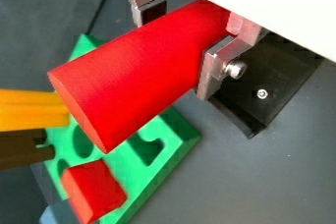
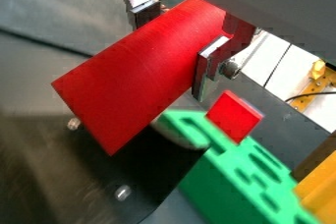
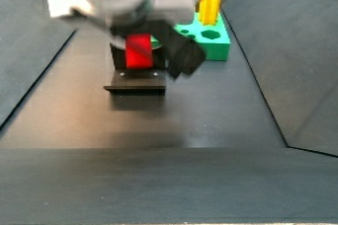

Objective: Pick up the round object. Move up. Place the round object on the fixture. Regrasp the round object. Move to above the board. Insert the round object.
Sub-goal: Place the round object on the fixture, then regrasp the round object.

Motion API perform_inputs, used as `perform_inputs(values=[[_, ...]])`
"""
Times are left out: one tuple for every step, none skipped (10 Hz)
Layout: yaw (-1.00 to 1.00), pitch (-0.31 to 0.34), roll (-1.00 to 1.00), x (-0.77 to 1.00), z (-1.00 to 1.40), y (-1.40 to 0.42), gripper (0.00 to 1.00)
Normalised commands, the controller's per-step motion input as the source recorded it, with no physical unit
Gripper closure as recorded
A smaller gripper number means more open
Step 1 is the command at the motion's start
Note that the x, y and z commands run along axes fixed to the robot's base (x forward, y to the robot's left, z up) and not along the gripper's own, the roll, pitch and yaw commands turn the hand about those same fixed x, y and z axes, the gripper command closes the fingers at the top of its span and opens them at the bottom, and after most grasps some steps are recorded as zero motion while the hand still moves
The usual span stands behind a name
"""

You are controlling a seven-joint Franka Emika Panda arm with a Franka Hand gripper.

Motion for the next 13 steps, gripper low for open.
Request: perform_inputs(values=[[-0.23,0.024,-0.2,0.19,-1.0,0.13,1.0],[-0.2,-0.025,-0.16,0.15,-0.75,0.11,1.0],[-0.17,-0.048,-0.15,0.13,-0.54,0.09,1.0],[-0.13,-0.063,-0.13,0.1,-0.39,0.08,1.0],[-0.11,-0.082,-0.12,0.08,-0.33,0.08,1.0],[-0.07,-0.084,-0.11,0.08,-0.32,0.09,1.0],[-0.04,-0.083,-0.11,0.07,-0.32,0.09,1.0],[-0.03,-0.081,-0.11,0.07,-0.33,0.08,1.0],[0.0,0.0,0.0,0.0,-0.17,-0.5,1.0],[0.0,0.0,0.0,0.0,0.0,0.0,0.0],[0.02,-0.04,0.01,0.0,1.0,0.0,0.0],[0.03,-0.03,0.02,-0.01,1.0,0.0,0.0],[0.04,-0.021,0.03,-0.02,1.0,0.0,0.0]])
